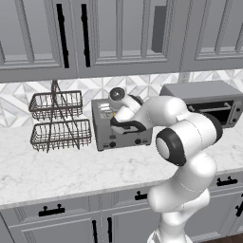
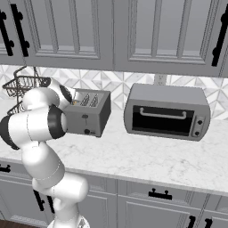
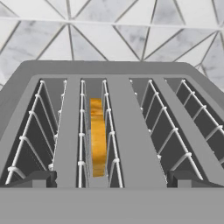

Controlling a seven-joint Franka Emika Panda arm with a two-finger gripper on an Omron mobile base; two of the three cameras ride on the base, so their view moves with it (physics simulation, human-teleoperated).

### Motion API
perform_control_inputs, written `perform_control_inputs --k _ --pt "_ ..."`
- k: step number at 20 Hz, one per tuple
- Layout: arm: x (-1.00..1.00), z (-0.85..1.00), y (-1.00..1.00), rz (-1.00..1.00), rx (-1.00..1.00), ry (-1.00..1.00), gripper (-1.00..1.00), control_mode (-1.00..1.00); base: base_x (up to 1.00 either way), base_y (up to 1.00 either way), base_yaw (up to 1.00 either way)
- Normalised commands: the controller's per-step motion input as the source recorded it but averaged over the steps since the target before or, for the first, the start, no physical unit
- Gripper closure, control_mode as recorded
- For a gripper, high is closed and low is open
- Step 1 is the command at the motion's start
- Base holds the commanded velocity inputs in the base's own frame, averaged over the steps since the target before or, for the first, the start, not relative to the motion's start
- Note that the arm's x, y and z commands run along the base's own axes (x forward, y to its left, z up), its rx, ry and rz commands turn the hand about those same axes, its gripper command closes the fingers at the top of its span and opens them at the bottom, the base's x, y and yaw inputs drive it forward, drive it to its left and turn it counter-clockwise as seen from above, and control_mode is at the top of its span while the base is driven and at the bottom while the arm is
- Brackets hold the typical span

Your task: Start the toaster. Once the lever pops up, take the bread to the plate on the dining counter.

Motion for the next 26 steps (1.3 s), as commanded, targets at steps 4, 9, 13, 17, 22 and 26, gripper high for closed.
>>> perform_control_inputs --k 4,9,13,17,22,26 --pt "0.00 0.00 0.00 0.00 0.00 0.00 -1.00 -1.00 0.00 0.00 0.00" --pt "0.00 0.00 0.00 0.00 0.00 0.00 -1.00 -1.00 0.00 0.00 0.00" --pt "0.00 0.00 0.00 0.00 0.00 0.00 -1.00 -1.00 0.00 0.00 0.00" --pt "0.00 0.00 0.00 0.00 0.00 0.00 -1.00 -1.00 0.00 0.00 0.00" --pt "0.00 0.00 0.00 0.00 0.00 0.00 -1.00 -1.00 0.00 0.00 0.00" --pt "0.00 0.00 0.00 0.00 0.00 0.00 -1.00 -1.00 0.00 0.00 0.00"
